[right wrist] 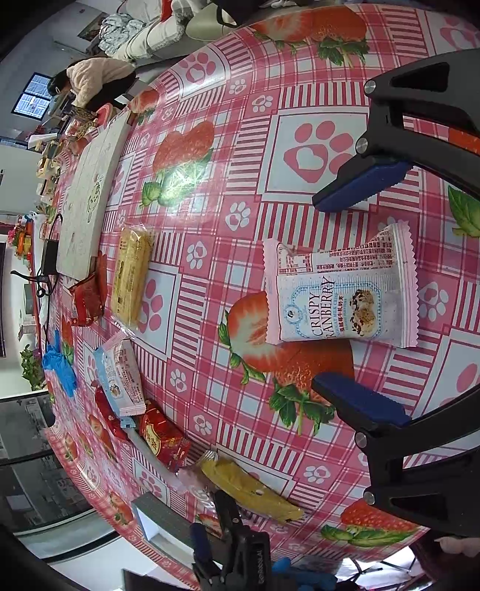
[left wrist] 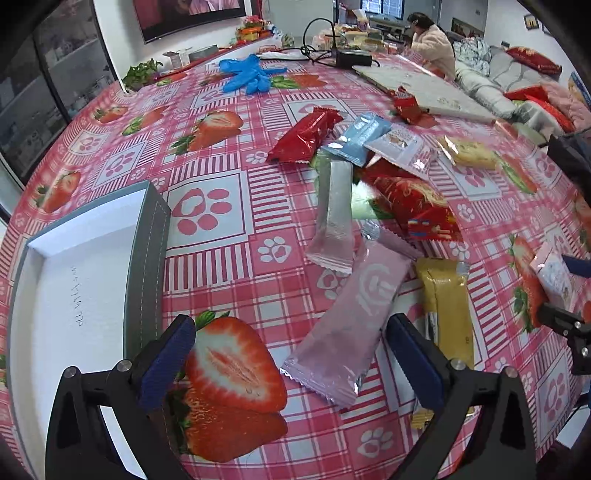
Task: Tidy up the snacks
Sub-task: 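Grasp the pink wrapper with left tool while right tool grasps the Crispy Cranberry packet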
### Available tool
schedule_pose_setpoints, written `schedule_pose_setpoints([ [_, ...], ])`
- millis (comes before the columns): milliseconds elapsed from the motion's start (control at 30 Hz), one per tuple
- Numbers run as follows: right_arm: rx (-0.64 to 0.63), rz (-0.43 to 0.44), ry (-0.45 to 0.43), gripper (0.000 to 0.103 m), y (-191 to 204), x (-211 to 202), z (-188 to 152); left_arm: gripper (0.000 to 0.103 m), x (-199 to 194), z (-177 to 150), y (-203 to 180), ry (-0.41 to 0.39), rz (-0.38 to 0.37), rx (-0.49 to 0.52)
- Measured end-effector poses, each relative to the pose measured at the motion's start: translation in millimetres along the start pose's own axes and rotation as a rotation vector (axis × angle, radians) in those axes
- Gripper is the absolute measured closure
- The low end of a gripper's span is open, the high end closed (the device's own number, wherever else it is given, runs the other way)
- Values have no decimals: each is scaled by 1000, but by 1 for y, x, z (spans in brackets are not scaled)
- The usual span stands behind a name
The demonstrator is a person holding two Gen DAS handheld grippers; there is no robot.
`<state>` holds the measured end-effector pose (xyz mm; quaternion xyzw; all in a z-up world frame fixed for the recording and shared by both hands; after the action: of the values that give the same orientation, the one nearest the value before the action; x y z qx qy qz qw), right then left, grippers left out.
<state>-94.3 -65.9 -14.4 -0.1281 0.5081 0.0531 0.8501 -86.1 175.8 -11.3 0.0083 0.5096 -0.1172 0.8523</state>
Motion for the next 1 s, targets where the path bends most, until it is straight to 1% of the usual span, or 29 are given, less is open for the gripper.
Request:
schedule_pose_setpoints([
  [67,-17,6,1,0,5,3,0,0,2,0,-15,4,-6,55],
  [133,-14,-3,-9,0,9,5,0,0,5,2,-31,-7,-14,111],
  [200,-5,-7,-5,0,10,7,2,0,10,6,-40,-12,-54,128],
  [233,-5,-7,-3,0,10,7,2,0,12,7,-41,-13,-77,120],
  [267,-7,-6,-3,0,10,8,2,0,16,9,-37,-7,-117,94],
  [300,-9,-5,-3,0,10,8,2,0,16,10,-35,-19,-121,81],
  [467,-13,0,-19,0,10,8,4,0,13,9,-37,-23,-117,88],
  [600,-6,-1,-12,0,10,9,6,0,13,10,-38,7,-100,67],
  [633,-8,-1,-1,0,9,10,8,2,12,10,-38,12,-98,57],
  [700,1,-8,29,0,10,10,10,10,9,8,-41,6,-99,51],
  [733,8,-13,39,0,10,10,10,22,6,6,-44,-1,-102,52],
  [767,11,-17,40,5,11,8,9,44,1,3,-46,-14,-106,55],
  [800,11,-16,32,15,12,5,8,59,-1,3,-48,-21,-108,60],
  [833,11,-16,23,21,12,2,6,76,-4,2,-48,-20,-120,58],
  [867,12,-15,16,40,13,-1,6,77,-7,0,-47,-19,-146,37],
  [900,18,-16,10,63,12,-5,5,77,-10,-3,-44,-25,-174,8],
  [1000,63,32,21,63,7,-8,3,77,-20,-12,-37,-47,-187,-44],
])
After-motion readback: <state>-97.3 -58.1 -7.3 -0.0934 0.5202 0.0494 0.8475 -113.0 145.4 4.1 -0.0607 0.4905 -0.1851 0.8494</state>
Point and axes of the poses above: each gripper's, at about its wrist camera, not at the fingertips, and x roughly the way its jaws point, y to its left, z to its top, the point moved 2 cm from there along x, roughly the way its jaws point, and after that the axes turned 11 degrees about -z, right-handed, at the moved point
